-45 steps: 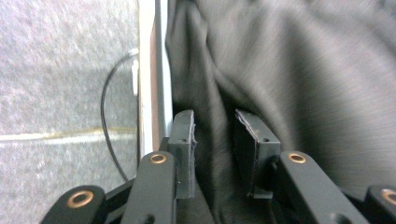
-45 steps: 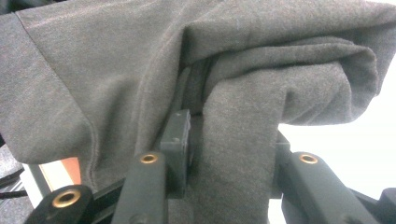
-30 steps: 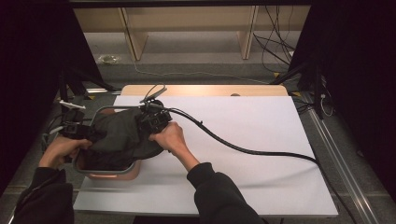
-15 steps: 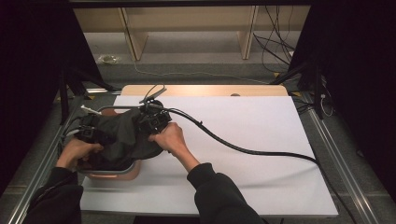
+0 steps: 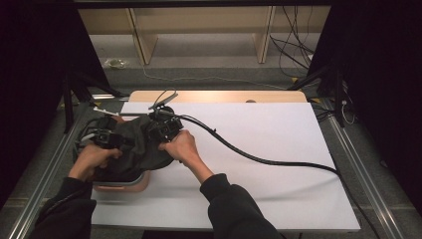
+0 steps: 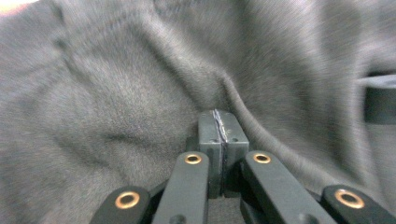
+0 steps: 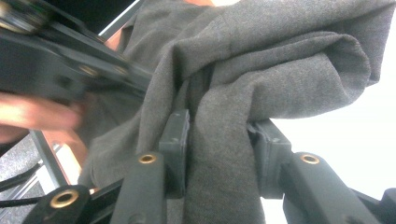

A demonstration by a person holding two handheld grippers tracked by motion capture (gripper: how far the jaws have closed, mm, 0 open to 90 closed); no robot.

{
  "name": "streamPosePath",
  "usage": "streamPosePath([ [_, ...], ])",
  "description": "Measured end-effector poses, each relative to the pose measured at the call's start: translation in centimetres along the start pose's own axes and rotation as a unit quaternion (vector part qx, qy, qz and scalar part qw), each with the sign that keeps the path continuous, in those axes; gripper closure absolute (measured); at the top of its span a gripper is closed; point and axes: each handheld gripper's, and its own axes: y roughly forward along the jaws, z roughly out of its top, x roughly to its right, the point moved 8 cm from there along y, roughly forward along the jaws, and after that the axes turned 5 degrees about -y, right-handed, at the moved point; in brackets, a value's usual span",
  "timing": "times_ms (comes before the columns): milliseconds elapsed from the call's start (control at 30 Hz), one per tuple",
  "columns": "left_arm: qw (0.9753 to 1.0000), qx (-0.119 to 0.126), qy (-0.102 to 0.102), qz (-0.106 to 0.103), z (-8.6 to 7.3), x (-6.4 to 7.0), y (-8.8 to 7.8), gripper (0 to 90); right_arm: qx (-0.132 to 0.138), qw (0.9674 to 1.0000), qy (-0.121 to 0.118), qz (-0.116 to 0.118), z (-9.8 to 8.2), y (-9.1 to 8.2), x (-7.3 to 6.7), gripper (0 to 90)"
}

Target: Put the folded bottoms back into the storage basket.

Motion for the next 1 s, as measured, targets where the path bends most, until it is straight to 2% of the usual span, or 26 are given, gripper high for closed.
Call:
streamPosePath([
  [300, 0.9988, -0.035, 0.001, 0.035, -1.0, -0.9, 3.8, 89.2, 0.001, 0.9998, -0.001, 0.019, 0.2, 0.1, -0.9, 63.6],
  [367, 0.9982, -0.046, -0.006, 0.038, -1.3, -1.4, 4.8, 89.2, 0.0, 0.9998, -0.004, 0.02, 0.2, 0.1, -1.1, 63.6],
  [433, 0.9982, -0.047, -0.011, 0.037, -1.3, -1.6, 4.9, 89.2, 0.0, 0.9998, -0.004, 0.022, 0.1, 0.2, -1.2, 63.6],
  [467, 0.9981, -0.046, -0.007, 0.039, -1.3, -1.5, 4.7, 89.2, -0.001, 0.9998, -0.003, 0.021, 0.1, 0.2, -1.2, 63.5],
  [567, 0.9984, -0.042, -0.016, 0.034, -1.1, -1.5, 4.0, 88.9, 0.0, 0.9998, -0.006, 0.019, 0.1, 0.0, -1.0, 64.0],
  [700, 0.9991, -0.027, -0.014, 0.032, -0.6, -1.5, 1.8, 80.1, 0.0, 0.9998, -0.013, 0.012, 0.1, -0.4, -0.7, 68.9],
  [833, 0.9998, 0.005, -0.019, 0.009, 0.4, -0.9, -1.4, 71.5, -0.003, 0.9999, -0.016, 0.004, -0.1, -0.5, -0.5, 72.4],
  [1000, 0.9993, 0.022, -0.02, -0.024, 1.1, 0.6, -3.0, 58.9, -0.003, 0.9998, -0.021, -0.001, -0.2, -0.4, -0.5, 75.0],
])
